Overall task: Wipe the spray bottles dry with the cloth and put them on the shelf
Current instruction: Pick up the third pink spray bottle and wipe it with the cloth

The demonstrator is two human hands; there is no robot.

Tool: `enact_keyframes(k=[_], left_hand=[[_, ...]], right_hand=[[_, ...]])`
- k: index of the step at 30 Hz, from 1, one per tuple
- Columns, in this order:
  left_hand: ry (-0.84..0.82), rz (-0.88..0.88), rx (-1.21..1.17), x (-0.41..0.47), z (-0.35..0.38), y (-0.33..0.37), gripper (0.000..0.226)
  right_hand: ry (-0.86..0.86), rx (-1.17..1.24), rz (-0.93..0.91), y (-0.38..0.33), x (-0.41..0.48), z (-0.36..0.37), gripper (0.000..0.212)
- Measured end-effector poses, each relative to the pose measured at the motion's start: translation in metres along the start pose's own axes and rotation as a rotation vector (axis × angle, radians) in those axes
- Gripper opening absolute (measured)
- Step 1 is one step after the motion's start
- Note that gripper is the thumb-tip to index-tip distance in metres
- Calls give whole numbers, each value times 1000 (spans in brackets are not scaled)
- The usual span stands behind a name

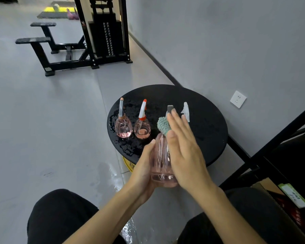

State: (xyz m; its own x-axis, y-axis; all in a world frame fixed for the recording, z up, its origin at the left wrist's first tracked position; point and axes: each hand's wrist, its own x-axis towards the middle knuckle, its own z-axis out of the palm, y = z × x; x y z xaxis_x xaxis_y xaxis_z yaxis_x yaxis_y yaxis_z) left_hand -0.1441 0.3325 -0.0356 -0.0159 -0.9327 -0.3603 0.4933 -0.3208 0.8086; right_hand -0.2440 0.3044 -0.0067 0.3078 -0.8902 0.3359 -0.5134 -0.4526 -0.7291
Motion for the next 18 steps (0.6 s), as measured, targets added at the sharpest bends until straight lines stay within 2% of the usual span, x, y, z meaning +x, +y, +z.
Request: enact_keyframes(k=[8,12,15,18], left_hand=[[-47,42,-73,1,-6,7,41],[-60,28,-54,-2,-2,4,35],[-72,11,-52,-6,4,2,40],[-74,41,-72,-3,0,2,37]], right_hand=[[-32,-110,-147,-6,-52,9,53],[-18,-30,-97,-1,-29,4,52],[0,19,-13,1,-6,-1,53],[2,-22,-62,-1,-14,3,51]])
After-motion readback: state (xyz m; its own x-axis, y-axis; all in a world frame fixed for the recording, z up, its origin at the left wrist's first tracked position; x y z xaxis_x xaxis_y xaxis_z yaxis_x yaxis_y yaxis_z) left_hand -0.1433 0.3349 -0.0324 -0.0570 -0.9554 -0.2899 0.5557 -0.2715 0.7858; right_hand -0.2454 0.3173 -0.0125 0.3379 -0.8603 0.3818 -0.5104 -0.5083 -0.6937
